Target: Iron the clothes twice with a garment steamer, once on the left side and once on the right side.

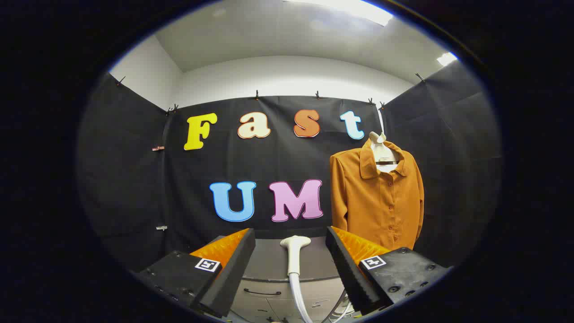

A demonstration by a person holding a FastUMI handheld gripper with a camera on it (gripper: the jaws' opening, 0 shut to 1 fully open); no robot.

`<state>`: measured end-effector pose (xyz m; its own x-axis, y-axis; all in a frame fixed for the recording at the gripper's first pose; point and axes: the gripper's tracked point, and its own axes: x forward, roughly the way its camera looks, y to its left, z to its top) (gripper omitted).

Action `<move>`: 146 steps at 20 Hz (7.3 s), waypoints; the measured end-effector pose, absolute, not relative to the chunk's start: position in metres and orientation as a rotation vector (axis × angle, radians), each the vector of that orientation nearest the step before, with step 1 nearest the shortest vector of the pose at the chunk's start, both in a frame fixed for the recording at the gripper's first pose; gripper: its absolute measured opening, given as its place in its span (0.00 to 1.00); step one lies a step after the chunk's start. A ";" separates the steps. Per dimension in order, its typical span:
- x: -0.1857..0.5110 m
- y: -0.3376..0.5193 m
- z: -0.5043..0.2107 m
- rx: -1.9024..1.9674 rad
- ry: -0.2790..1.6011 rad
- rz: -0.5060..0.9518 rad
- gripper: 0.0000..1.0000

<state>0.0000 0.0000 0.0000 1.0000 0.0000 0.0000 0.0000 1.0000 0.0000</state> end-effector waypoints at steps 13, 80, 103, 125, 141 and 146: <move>0.001 0.000 -0.004 -0.004 0.018 -0.008 0.98; 0.248 -0.008 -0.262 -0.074 0.751 0.002 0.37; 0.092 -0.002 -0.090 0.006 0.310 -0.116 0.35; 0.125 -0.231 -0.059 0.047 0.244 -0.209 0.35; 0.219 -0.272 -0.131 0.077 0.393 -0.098 0.35; 0.219 -0.272 -0.162 0.094 0.448 -0.062 0.35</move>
